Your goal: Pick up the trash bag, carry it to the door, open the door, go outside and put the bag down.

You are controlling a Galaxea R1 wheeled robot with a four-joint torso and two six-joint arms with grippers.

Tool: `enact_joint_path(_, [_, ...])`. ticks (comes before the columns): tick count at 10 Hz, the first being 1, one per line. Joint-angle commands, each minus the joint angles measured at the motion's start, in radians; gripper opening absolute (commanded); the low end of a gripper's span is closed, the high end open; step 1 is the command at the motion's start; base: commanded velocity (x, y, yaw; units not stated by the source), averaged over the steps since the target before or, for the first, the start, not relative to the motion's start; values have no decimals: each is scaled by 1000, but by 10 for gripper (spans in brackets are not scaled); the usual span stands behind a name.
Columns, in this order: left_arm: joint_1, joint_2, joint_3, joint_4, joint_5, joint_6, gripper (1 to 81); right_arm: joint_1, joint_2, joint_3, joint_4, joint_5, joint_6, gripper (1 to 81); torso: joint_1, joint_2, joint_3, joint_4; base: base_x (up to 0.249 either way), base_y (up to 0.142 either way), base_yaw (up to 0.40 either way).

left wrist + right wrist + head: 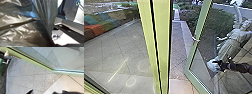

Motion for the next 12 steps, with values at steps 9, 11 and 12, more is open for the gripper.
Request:
enact_joint_path(9, [-32,2,15,9,95,17,10,-647,97,318,-403,-59,-30,811,0,0,0,0,0,0,0])
enact_joint_path(11, [-44,4,15,15,97,19,10,-816,225,164,-455,-59,-34,811,0,0,0,0,0,0,0])
enact_joint_path(12, [-48,5,15,17,97,19,10,-863,289,91,-488,-63,-39,811,0,0,0,0,0,0,0])
